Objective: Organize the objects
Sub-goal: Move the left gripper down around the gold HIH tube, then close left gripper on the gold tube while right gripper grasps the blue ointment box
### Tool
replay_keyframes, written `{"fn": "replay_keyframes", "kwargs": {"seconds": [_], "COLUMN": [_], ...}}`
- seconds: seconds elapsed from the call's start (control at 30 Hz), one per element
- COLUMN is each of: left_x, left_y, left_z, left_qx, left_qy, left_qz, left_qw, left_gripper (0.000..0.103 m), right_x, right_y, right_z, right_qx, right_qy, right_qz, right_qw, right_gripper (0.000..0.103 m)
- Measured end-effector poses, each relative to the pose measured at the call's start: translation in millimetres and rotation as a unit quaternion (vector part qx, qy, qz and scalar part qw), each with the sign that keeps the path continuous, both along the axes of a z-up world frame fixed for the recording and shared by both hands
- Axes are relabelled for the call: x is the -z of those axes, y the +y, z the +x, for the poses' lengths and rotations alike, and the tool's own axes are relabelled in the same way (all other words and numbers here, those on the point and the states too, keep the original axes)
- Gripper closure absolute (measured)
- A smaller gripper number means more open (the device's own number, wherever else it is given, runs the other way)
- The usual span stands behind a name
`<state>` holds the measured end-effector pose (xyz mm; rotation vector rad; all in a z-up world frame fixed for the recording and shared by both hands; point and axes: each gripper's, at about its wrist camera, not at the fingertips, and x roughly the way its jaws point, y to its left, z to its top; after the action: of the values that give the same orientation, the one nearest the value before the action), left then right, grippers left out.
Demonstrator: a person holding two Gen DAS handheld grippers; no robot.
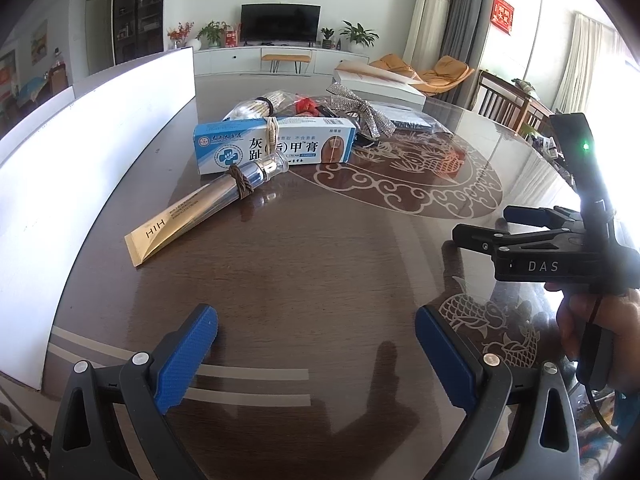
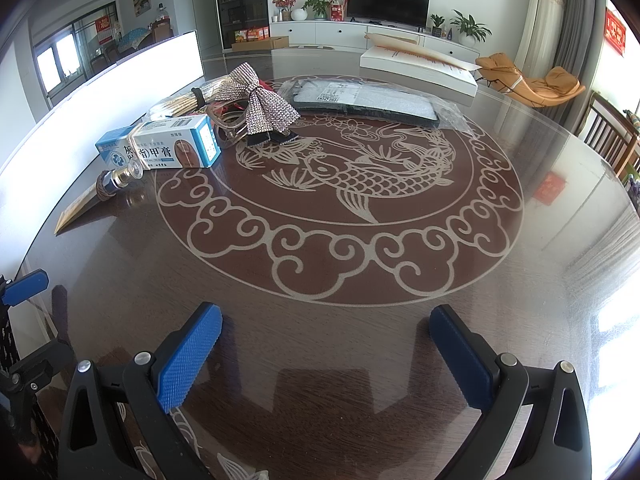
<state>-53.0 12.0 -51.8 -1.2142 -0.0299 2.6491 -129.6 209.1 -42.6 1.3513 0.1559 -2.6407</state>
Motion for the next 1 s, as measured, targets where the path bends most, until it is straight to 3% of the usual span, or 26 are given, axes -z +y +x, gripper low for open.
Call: {"fn": "replay_keyframes", "kwargs": {"seconds": [0.3,0.47,0.67,0.8,0.83,0.9,1.0], "left_x": [-13,-26,-27,-10,-6,-1,0], "left_y": [-16,-48,-55,-35,-32,-28,-31], "left_z": [7,-27,-95,-112,-113,-113,-102], "left_qx": [0.003,-0.028,0.031,0.091,0.095,0.099,0.088], "left_qy": [0.015,0.019,-0.016,-0.031,-0.033,-0.037,-0.029], "left_qz": [-0.007,-0.029,-0.037,-0.062,-0.074,-0.081,-0.061], "left_qw": [0.9999,0.9990,0.9987,0.9935,0.9922,0.9911,0.9938], "left_gripper": [0.002,0.002,0.002,0.003,0.006,0.040,0.068], "right_x": [0,0,0,0,0,0,0], "right_y": [0,0,0,0,0,0,0], "right_z": [0,0,0,0,0,0,0], "right_qx": [0.000,0.000,0.000,0.000,0.000,0.000,0.000], "right_qy": [0.000,0.000,0.000,0.000,0.000,0.000,0.000], "right_qz": [0.000,0.000,0.000,0.000,0.000,0.000,0.000], "right_qw": [1.000,1.000,1.000,1.000,1.000,1.000,1.000], "right_gripper": [0.000,0.000,0.000,0.000,0.000,0.000,0.000]}}
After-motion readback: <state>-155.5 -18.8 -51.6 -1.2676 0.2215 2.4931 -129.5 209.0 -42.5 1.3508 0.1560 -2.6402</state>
